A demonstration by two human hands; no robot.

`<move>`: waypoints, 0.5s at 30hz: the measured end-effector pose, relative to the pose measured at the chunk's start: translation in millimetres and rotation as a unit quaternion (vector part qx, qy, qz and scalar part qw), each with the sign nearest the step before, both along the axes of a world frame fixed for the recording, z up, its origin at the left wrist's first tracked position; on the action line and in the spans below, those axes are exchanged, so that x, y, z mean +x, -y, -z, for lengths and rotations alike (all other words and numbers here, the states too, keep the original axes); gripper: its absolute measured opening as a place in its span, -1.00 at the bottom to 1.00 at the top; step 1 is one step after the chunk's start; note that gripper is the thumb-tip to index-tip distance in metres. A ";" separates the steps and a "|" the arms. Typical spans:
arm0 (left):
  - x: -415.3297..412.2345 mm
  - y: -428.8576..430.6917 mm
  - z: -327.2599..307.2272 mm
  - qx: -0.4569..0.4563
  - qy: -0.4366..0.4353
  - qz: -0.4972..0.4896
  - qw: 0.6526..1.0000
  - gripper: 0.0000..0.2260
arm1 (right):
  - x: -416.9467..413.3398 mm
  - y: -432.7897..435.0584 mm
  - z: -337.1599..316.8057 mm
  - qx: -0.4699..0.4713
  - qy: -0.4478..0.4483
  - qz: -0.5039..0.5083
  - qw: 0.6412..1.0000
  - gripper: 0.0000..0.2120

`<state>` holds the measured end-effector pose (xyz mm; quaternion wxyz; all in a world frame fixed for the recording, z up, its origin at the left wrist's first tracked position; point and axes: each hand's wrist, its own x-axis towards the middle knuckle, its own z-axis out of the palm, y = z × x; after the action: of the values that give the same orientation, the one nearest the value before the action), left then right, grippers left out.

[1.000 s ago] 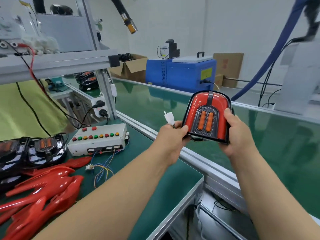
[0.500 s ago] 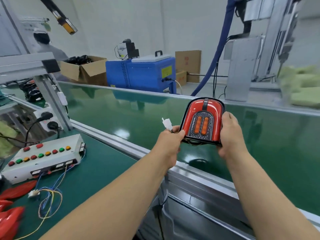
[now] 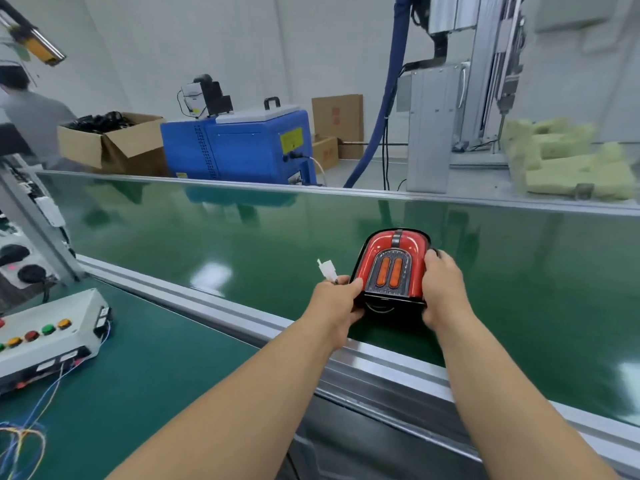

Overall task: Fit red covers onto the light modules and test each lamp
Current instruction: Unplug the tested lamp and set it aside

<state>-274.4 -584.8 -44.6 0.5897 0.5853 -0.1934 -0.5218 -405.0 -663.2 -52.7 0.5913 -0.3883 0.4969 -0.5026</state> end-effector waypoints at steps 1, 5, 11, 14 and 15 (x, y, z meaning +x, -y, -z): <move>0.7 1.8 2.0 0.004 0.008 0.001 1.000 -0.75 | 0.4 1.4 2.2 0.005 -0.012 0.002 1.000 -0.76; 3.6 8.3 1.5 0.021 0.077 0.041 0.996 -0.70 | -1.2 8.3 8.2 0.012 -0.068 0.030 0.997 -0.76; 20.7 13.2 -10.2 0.108 0.171 0.062 0.977 -0.82 | -4.3 19.3 14.9 0.014 -0.147 0.053 0.988 -0.74; 27.0 17.8 -8.3 0.122 0.174 0.020 0.977 -0.88 | -4.1 20.8 13.7 -0.001 -0.203 0.060 0.977 -0.70; 27.4 19.7 -6.9 0.112 0.154 -0.002 0.982 -0.92 | -4.4 21.6 13.4 -0.008 -0.215 0.062 0.975 -0.73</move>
<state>-247.0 -604.5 -37.7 0.4842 0.7216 -0.2212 -0.4426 -409.4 -684.8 -66.2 0.4348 -0.4607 0.6315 -0.4470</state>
